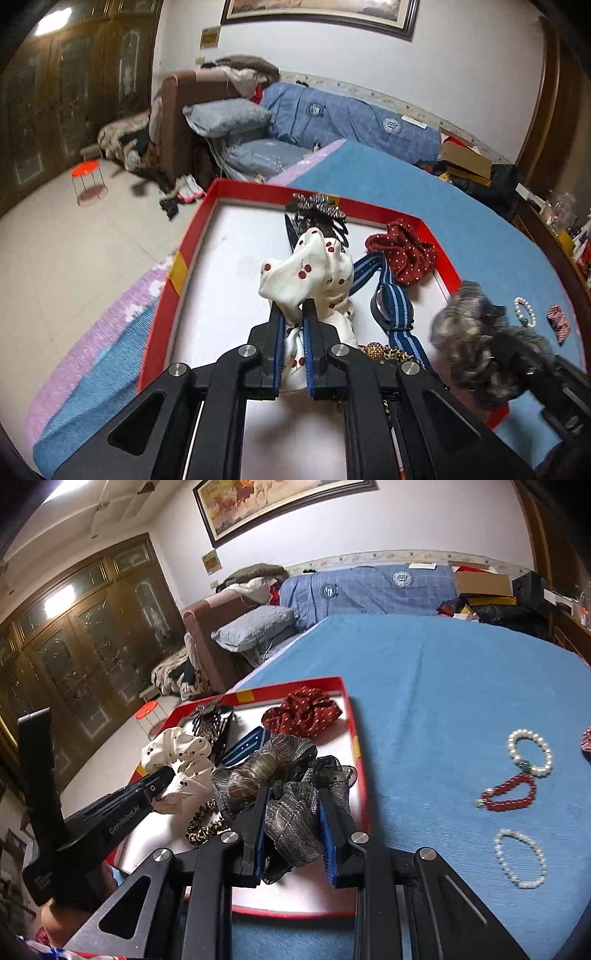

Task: Organize jewelry
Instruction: 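Lower both scrunchies into the red box and open both tools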

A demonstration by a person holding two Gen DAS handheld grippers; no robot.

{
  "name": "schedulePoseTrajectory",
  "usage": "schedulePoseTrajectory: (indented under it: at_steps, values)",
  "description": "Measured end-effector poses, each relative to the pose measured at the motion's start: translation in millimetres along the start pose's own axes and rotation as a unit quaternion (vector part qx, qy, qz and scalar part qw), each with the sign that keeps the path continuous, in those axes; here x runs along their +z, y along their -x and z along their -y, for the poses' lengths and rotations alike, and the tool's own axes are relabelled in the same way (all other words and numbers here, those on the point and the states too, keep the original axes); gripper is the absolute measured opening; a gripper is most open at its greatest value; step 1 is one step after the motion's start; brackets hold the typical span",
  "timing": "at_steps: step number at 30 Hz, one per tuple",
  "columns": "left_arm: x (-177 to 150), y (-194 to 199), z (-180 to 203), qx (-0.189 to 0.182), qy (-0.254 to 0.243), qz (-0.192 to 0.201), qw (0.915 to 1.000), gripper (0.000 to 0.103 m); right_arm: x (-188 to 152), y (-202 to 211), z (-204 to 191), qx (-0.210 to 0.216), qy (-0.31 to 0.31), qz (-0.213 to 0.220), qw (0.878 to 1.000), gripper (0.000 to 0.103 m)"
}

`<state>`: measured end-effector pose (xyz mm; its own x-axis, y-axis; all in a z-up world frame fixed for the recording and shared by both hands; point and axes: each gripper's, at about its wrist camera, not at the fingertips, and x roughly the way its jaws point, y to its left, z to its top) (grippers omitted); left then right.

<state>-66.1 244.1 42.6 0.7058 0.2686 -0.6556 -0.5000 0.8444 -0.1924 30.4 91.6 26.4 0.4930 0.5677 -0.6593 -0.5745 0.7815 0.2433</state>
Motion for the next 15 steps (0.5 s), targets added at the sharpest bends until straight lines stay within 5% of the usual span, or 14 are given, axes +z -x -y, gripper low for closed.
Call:
schedulePoseTrajectory:
  at_steps: [15]
  values:
    - [4.5, -25.0, -4.8, -0.031, 0.034, -0.047, 0.9978, 0.009, -12.1, -32.1, -9.0, -0.012, 0.016, -0.025, 0.999, 0.029]
